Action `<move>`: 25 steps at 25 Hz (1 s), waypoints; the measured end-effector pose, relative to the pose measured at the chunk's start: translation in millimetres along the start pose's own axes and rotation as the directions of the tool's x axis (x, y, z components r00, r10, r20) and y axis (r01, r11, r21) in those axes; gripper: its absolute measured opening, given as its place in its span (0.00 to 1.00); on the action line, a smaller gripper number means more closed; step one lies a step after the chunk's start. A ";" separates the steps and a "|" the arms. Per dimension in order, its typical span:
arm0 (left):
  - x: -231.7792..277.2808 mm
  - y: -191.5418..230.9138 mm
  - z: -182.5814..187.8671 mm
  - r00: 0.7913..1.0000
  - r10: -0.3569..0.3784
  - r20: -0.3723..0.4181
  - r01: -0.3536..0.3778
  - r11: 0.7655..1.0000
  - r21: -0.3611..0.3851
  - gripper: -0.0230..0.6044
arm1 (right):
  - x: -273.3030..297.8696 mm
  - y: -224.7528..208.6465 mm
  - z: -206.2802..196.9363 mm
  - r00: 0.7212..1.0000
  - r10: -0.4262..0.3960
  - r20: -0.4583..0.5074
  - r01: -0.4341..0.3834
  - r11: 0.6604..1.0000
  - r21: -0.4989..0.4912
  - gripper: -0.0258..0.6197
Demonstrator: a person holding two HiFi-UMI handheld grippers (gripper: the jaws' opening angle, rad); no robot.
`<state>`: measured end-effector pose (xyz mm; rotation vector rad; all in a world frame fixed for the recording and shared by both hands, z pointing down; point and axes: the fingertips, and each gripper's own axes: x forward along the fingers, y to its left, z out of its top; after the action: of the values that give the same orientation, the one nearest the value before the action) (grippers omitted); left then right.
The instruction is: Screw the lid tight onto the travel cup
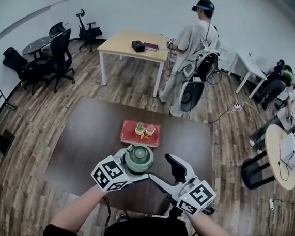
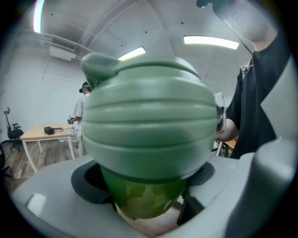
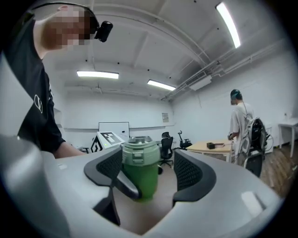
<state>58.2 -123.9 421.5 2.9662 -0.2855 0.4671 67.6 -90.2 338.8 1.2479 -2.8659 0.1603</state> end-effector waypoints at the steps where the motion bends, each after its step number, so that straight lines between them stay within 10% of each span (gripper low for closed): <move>1: -5.6 7.7 0.4 0.999 0.043 0.023 -0.043 0.999 -0.003 0.71 | -7.7 -11.2 -1.2 0.999 -0.045 0.001 0.045 0.998 -0.033 0.55; 4: -25.0 30.4 -0.1 0.976 0.198 0.089 -0.201 0.979 0.034 0.71 | -31.9 -57.2 -5.2 0.969 -0.244 0.027 0.246 0.965 -0.088 0.05; 8: -50.6 49.1 -17.5 0.917 0.378 0.128 -0.388 0.919 0.064 0.71 | -71.0 -113.0 -28.8 0.883 -0.467 0.038 0.468 0.882 -0.047 0.05; 14: -79.2 61.2 -66.3 0.867 0.494 0.067 -0.486 0.868 -0.106 0.71 | -114.6 -152.3 -76.3 0.779 -0.626 -0.031 0.624 0.780 -0.043 0.05; 25: -98.4 70.9 -107.7 0.821 0.571 -0.018 -0.567 0.811 -0.144 0.71 | -139.8 -175.9 -101.9 0.705 -0.708 -0.033 0.704 0.705 -0.092 0.05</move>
<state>-79.6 -160.2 498.8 2.6979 -1.1799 0.4365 288.4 -97.2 448.7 2.1559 -2.0886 0.0753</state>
